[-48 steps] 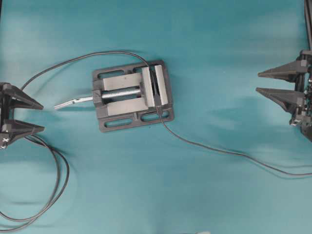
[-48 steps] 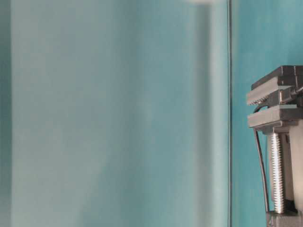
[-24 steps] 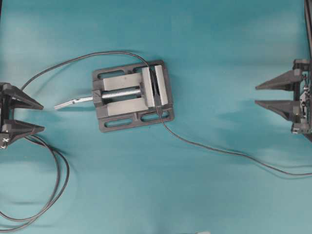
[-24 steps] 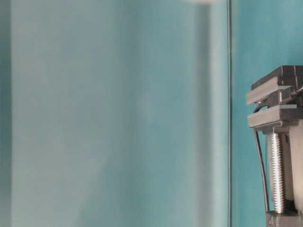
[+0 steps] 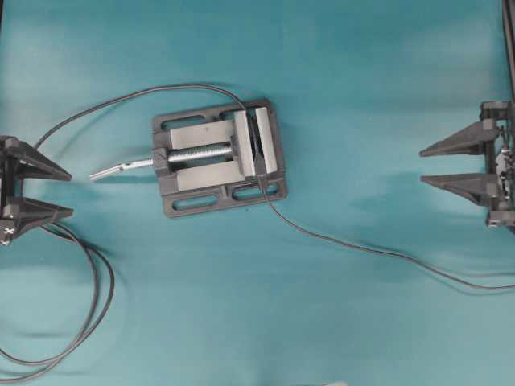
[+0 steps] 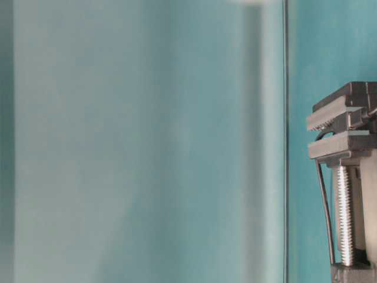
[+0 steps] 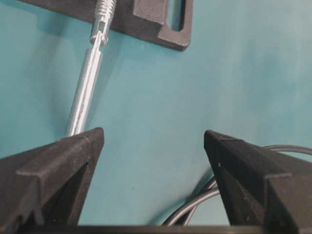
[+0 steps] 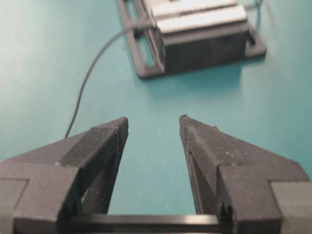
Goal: Insert the USB cable into the fixed female connector.
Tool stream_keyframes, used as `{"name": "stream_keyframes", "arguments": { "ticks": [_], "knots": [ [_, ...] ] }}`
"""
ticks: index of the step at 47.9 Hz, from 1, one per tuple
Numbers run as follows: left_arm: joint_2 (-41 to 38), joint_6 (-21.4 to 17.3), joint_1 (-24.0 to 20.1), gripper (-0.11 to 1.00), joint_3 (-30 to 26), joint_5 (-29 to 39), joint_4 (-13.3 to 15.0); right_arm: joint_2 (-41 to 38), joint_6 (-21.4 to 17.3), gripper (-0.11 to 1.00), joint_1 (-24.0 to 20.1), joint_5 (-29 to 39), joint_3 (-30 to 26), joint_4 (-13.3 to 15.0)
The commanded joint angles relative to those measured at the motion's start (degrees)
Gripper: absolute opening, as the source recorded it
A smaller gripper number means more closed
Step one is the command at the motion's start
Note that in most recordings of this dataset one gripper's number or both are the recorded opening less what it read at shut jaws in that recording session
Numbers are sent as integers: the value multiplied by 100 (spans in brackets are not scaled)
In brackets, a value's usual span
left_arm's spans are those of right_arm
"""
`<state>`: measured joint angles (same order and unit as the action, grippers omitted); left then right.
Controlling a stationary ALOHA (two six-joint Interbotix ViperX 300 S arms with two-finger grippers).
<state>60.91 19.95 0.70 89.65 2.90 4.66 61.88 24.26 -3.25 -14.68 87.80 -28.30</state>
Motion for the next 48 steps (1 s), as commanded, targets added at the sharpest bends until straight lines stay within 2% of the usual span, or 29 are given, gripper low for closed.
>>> {"name": "stream_keyframes", "arguments": {
  "ticks": [1, 11, 16, 32, 48],
  "knots": [
    [-26, 70, -9, 99, -62, -35, -18, 237, -9, 53, 0, 18, 18, 185],
    [-26, 70, -9, 99, -62, -35, -18, 782, -9, 53, 9, 659, 88, 756],
    [-26, 70, -9, 99, -62, -35, -18, 817, -18, 53, 0, 800, 79, 905],
    [-26, 70, -9, 99, -62, -44, -18, 809, -26, 53, 0, 844, 79, 914],
    [-26, 70, -9, 99, -62, -35, -18, 809, -26, 53, 9, 1169, -35, 923]
  ]
}}
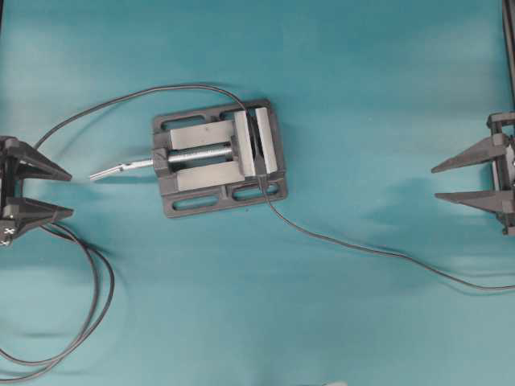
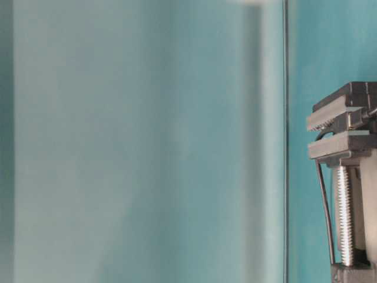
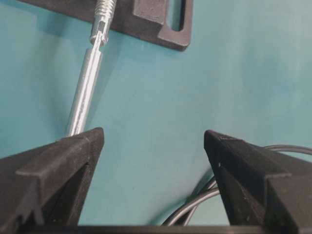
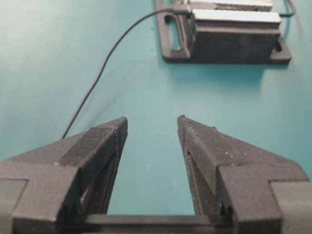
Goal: Insert the USB cable into the fixed female connector.
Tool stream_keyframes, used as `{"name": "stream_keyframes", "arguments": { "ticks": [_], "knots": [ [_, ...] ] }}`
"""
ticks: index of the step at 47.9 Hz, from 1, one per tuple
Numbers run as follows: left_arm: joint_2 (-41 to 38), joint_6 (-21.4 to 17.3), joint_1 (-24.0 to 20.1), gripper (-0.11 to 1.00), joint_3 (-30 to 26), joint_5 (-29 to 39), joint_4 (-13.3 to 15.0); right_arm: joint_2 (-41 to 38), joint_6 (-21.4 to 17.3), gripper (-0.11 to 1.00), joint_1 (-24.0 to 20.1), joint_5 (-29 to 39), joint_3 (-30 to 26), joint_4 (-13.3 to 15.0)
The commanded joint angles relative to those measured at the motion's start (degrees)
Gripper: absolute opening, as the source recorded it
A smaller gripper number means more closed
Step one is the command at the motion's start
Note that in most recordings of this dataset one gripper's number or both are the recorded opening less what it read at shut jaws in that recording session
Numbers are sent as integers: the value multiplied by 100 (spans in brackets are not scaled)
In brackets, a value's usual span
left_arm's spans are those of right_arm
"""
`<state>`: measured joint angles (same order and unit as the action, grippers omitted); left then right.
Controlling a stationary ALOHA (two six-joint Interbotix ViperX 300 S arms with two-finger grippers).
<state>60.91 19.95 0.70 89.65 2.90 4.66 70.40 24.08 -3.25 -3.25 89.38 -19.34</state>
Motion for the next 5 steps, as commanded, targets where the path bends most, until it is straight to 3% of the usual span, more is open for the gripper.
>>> {"name": "stream_keyframes", "arguments": {
  "ticks": [1, 5],
  "knots": [
    [-26, 70, -9, 99, -62, -35, -18, -44, -9, 53, 0, 35, -202, 18],
    [-26, 70, -9, 99, -62, -35, -18, -44, -26, 53, 9, 70, -202, 18]
  ]
}}
